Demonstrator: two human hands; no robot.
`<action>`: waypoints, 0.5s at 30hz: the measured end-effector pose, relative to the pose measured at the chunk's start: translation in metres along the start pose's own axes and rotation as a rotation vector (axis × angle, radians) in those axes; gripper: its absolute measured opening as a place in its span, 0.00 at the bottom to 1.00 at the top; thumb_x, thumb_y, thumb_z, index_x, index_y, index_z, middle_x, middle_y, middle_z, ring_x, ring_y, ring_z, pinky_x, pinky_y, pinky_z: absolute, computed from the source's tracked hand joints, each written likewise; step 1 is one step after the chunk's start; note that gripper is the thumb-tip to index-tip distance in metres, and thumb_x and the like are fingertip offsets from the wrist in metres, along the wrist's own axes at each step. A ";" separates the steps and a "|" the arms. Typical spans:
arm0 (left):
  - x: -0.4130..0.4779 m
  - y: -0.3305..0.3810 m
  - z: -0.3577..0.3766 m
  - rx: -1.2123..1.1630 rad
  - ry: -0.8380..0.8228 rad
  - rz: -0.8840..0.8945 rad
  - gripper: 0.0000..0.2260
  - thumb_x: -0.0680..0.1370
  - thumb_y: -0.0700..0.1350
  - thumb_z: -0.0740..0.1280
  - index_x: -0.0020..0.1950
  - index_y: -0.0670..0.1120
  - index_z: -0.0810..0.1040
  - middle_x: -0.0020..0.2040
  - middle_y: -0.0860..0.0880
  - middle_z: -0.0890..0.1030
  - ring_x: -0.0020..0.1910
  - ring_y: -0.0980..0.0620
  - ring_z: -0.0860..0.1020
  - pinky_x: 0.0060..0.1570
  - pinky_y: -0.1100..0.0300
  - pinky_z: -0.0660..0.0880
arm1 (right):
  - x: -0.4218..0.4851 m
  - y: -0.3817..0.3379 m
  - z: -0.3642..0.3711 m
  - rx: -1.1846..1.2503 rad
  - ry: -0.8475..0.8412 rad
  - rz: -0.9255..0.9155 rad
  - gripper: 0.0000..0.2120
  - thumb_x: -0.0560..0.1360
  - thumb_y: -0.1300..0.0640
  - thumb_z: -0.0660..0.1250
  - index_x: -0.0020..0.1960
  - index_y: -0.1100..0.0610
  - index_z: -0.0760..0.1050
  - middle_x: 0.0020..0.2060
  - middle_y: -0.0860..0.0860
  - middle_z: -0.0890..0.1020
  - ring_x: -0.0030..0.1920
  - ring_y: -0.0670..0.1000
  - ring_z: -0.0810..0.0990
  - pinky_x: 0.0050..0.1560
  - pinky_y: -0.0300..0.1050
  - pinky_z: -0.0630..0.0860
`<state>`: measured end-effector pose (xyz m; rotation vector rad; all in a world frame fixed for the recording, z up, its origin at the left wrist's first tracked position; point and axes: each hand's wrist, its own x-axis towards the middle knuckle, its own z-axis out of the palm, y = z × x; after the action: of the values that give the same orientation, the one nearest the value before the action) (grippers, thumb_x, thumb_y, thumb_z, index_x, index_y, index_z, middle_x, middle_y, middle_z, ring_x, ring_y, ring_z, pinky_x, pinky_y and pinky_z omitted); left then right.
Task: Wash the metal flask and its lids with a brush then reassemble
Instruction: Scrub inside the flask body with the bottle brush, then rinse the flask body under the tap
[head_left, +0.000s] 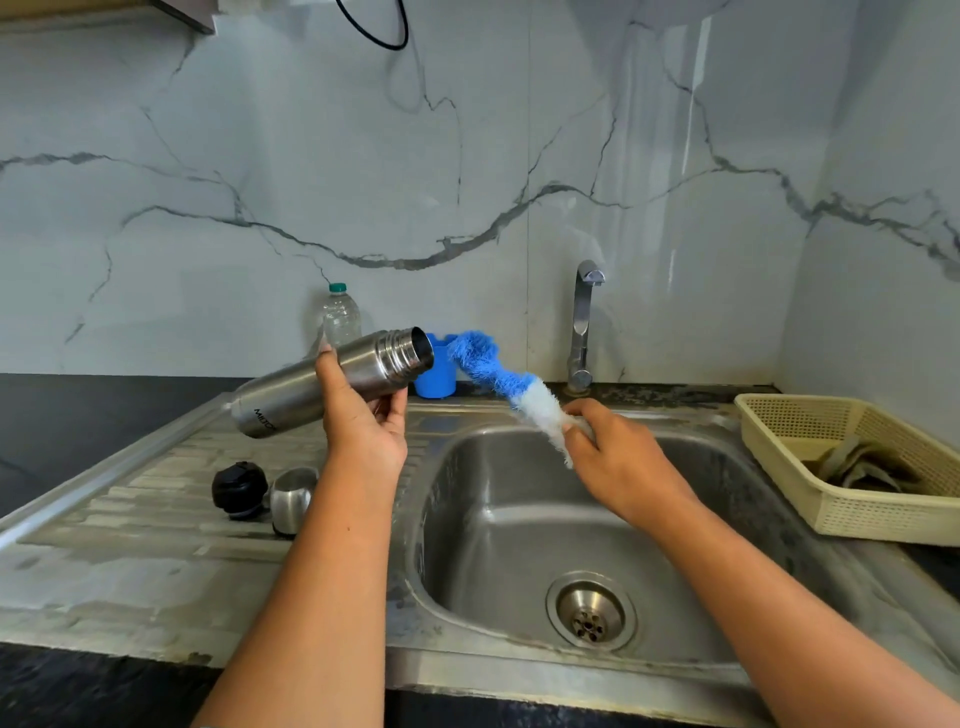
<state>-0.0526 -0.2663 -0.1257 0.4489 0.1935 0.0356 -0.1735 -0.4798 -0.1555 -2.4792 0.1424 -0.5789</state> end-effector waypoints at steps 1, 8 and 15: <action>-0.001 0.000 0.000 0.006 -0.011 -0.019 0.29 0.74 0.60 0.76 0.65 0.43 0.73 0.58 0.42 0.83 0.54 0.47 0.85 0.50 0.56 0.85 | 0.002 -0.003 0.002 -0.015 -0.001 0.015 0.19 0.83 0.53 0.59 0.72 0.53 0.70 0.56 0.54 0.80 0.49 0.52 0.79 0.44 0.45 0.72; -0.002 0.000 -0.002 0.034 -0.040 -0.117 0.26 0.74 0.61 0.74 0.59 0.42 0.76 0.57 0.42 0.82 0.54 0.48 0.84 0.49 0.57 0.83 | 0.043 -0.028 -0.001 -0.390 -0.067 0.054 0.20 0.79 0.67 0.62 0.70 0.61 0.71 0.63 0.61 0.73 0.59 0.62 0.78 0.59 0.50 0.74; 0.004 -0.003 -0.008 0.065 -0.058 -0.185 0.28 0.75 0.62 0.73 0.64 0.43 0.77 0.58 0.42 0.83 0.56 0.48 0.83 0.48 0.58 0.82 | 0.109 -0.089 -0.027 -0.810 0.065 -0.197 0.15 0.75 0.74 0.65 0.59 0.63 0.77 0.56 0.59 0.74 0.52 0.61 0.81 0.44 0.49 0.73</action>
<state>-0.0502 -0.2651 -0.1342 0.4946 0.1786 -0.1653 -0.0894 -0.4448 -0.0445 -3.2846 0.1866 -0.8002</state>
